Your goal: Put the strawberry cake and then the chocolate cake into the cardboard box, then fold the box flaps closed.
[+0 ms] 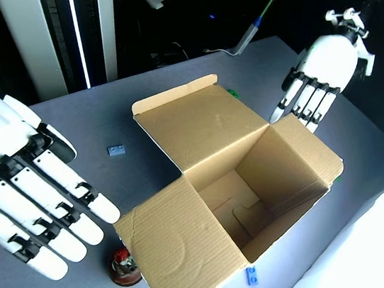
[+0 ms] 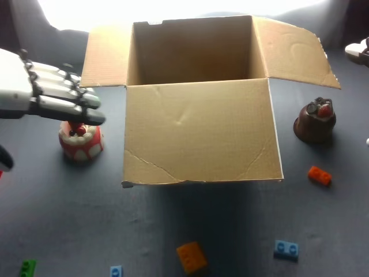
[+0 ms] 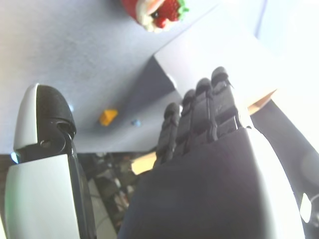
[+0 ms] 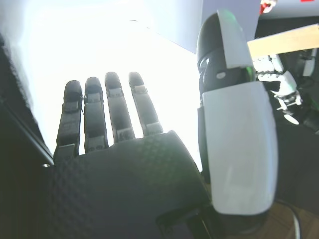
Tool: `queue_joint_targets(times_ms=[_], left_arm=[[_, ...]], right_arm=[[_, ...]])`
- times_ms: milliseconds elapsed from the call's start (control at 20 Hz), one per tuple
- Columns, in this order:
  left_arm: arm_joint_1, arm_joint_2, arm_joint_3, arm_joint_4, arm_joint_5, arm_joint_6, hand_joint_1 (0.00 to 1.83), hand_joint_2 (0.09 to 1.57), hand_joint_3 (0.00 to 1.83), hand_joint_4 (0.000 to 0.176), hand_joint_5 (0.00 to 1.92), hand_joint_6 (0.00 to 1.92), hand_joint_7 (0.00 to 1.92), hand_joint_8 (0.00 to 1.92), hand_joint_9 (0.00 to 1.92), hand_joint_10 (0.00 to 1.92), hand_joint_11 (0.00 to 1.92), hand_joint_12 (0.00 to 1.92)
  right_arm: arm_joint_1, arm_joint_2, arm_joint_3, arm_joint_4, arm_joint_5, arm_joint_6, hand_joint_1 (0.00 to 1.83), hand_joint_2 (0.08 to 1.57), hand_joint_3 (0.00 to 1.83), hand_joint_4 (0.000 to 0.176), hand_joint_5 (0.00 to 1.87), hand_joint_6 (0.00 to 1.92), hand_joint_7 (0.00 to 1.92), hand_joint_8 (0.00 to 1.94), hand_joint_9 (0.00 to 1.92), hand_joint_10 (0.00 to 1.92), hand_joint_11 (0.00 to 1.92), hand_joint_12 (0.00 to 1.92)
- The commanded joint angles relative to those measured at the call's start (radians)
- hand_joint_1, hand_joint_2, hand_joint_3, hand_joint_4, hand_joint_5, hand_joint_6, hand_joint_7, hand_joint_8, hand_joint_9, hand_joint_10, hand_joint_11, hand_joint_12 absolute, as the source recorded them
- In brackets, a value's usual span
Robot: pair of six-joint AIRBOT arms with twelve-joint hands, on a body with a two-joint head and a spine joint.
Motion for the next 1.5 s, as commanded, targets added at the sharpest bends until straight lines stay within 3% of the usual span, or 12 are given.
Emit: queue_joint_targets(times_ms=[0,100,300,450,550,750,850,1000,1100,1200,1450], left_arm=[[0.006,-0.003,0.012,-0.075,0.018,-0.008,1.08,0.97,0.0,0.052,0.03,0.01,0.0,0.0,0.0,0.0,0.0,0.04],[0.025,-0.024,0.012,-0.075,0.036,-0.031,1.07,0.96,0.0,0.054,0.03,0.0,0.0,0.0,0.0,0.0,0.0,0.1],[0.061,-0.045,-0.018,-0.07,0.063,-0.026,1.06,0.97,0.0,0.05,0.01,0.0,0.0,0.0,0.0,0.0,0.0,0.08],[0.09,-0.107,0.054,-0.078,0.068,-0.017,1.12,0.96,0.0,0.051,0.03,0.0,0.01,0.0,0.0,0.0,0.0,0.12],[0.111,-0.151,0.12,-0.098,0.069,-0.019,1.1,0.97,0.0,0.052,0.02,0.0,0.01,0.0,0.0,0.0,0.0,0.12],[0.113,-0.215,0.212,-0.103,0.078,-0.023,1.21,0.97,0.0,0.057,0.05,0.01,0.03,0.0,0.0,0.0,0.0,0.1],[0.111,-0.245,0.253,-0.103,0.081,-0.027,1.21,0.96,0.0,0.05,0.04,0.0,0.0,0.0,0.0,0.0,0.0,0.12],[0.114,-0.274,0.287,-0.101,0.084,-0.029,1.2,0.96,0.0,0.044,0.04,0.0,0.01,0.0,0.0,0.0,0.0,0.16],[0.119,-0.293,0.305,-0.095,0.087,-0.029,1.21,0.95,0.0,0.055,0.04,0.0,0.01,0.0,0.01,0.0,0.0,0.16],[0.123,-0.314,0.327,-0.078,0.092,-0.029,1.23,0.95,0.0,0.053,0.05,0.01,0.01,0.0,0.0,0.0,0.0,0.16],[0.144,-0.342,0.365,-0.069,0.095,-0.029,1.25,0.95,0.0,0.045,0.07,0.0,0.03,0.0,0.05,0.01,0.0,0.34]], right_arm=[[0.006,0.011,0.001,-0.009,0.111,0.002,0.58,1.03,0.0,0.027,0.07,0.0,0.09,0.0,0.08,0.0,0.0,0.2],[0.006,0.011,0.001,-0.009,0.112,0.002,0.63,1.03,0.0,0.031,0.08,0.0,0.11,0.0,0.09,0.0,0.0,0.21],[0.006,0.011,0.001,-0.009,0.112,0.001,0.67,1.02,0.0,0.019,0.1,0.01,0.1,0.0,0.09,0.0,0.0,0.22],[0.005,0.012,0.001,-0.009,0.112,0.001,0.67,1.02,0.0,0.029,0.07,0.0,0.1,0.0,0.08,0.0,0.0,0.21],[0.005,0.012,0.001,-0.009,0.112,0.001,0.7,1.02,0.0,0.022,0.08,0.0,0.1,0.0,0.07,0.0,0.0,0.19],[0.005,0.012,0.001,-0.009,0.112,0.001,0.73,1.01,0.0,0.036,0.07,0.0,0.1,0.0,0.05,0.0,0.0,0.17],[0.005,0.011,0.001,-0.009,0.112,0.001,0.74,1.0,0.0,0.034,0.08,0.0,0.11,0.0,0.06,0.0,0.0,0.25],[0.006,0.011,0.001,-0.009,0.114,0.002,0.72,1.0,0.0,0.033,0.08,0.0,0.11,0.0,0.06,0.0,0.0,0.25],[0.006,0.011,0.001,-0.009,0.114,0.002,0.71,1.0,0.0,0.029,0.09,0.0,0.12,0.0,0.08,0.0,0.0,0.24],[0.006,0.011,0.001,-0.009,0.114,0.002,0.71,1.0,0.0,0.027,0.1,0.0,0.13,0.0,0.08,0.0,0.0,0.26],[0.006,0.011,0.001,-0.009,0.114,0.002,0.68,1.04,0.0,0.018,0.1,0.0,0.11,0.0,0.08,0.0,0.0,0.23]])
